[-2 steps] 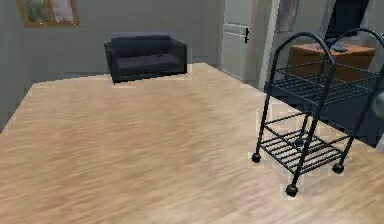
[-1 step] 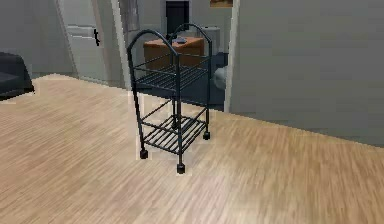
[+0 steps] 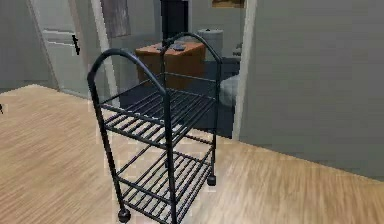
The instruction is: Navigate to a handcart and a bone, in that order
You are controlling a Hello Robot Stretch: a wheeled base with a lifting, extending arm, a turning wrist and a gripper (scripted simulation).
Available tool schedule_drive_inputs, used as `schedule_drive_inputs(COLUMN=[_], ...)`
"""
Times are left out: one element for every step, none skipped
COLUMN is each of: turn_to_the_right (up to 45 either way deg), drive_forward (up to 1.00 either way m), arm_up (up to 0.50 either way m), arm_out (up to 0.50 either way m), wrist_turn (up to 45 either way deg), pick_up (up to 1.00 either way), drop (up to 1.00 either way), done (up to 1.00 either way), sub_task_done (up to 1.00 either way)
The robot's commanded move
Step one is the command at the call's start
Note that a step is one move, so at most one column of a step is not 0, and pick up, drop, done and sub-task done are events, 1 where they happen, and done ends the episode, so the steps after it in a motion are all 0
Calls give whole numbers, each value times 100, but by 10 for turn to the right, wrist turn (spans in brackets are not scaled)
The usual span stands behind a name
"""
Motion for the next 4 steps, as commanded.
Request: schedule_drive_inputs(turn_to_the_right=[0,-450,-450,-450], drive_forward=[0,0,0,0], arm_up=[0,0,0,0], arm_out=[0,0,0,0], wrist_turn=[0,0,0,0], pick_up=[0,0,0,0], drop=[0,0,0,0], done=[0,0,0,0], sub_task_done=[100,0,0,0])
